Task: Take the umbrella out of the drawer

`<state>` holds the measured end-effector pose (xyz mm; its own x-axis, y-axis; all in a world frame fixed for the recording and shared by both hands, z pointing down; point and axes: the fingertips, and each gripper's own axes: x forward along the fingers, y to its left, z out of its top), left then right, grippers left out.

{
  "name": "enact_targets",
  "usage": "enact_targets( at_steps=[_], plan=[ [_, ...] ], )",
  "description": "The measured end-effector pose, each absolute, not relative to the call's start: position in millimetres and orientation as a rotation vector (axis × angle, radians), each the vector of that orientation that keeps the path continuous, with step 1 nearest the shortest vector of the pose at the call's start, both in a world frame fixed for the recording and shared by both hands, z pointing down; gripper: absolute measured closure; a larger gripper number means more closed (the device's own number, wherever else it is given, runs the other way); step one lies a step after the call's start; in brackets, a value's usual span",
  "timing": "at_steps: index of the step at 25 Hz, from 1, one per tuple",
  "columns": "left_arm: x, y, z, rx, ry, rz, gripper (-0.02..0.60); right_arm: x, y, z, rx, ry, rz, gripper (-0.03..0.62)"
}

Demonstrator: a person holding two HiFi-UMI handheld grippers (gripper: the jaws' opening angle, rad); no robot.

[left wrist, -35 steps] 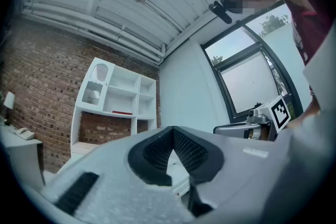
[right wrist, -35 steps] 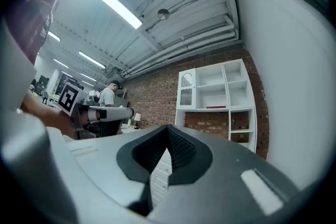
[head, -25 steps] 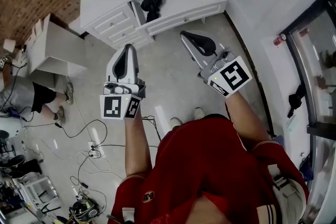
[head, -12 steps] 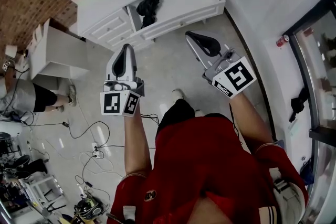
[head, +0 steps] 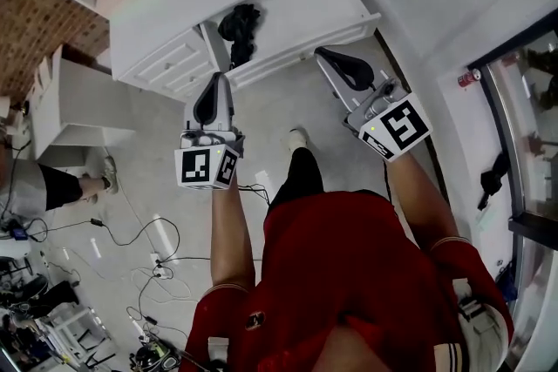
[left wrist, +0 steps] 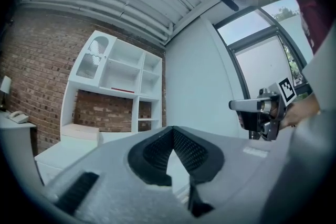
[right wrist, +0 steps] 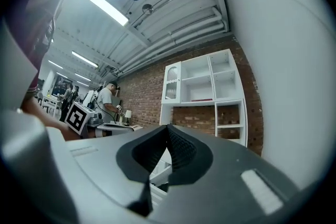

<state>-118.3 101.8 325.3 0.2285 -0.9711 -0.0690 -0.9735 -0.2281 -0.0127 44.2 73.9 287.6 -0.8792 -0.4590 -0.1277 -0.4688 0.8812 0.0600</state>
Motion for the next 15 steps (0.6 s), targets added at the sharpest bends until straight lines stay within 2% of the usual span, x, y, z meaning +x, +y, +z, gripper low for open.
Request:
enact_targets(
  at_steps=[9, 15],
  plan=[
    [-190.3, -9.0, 365.2, -2.499, 1.930, 0.022, 0.580, -29.5, -36.1, 301.1, -0.787, 2.994, 0.129, 0.582],
    [-214.6, -61.4, 393.9, -2.571, 1.914, -0.015, 0.580, -58.4, -85.5, 310.5, -0.840, 3.014, 0.128, 0.582]
  ],
)
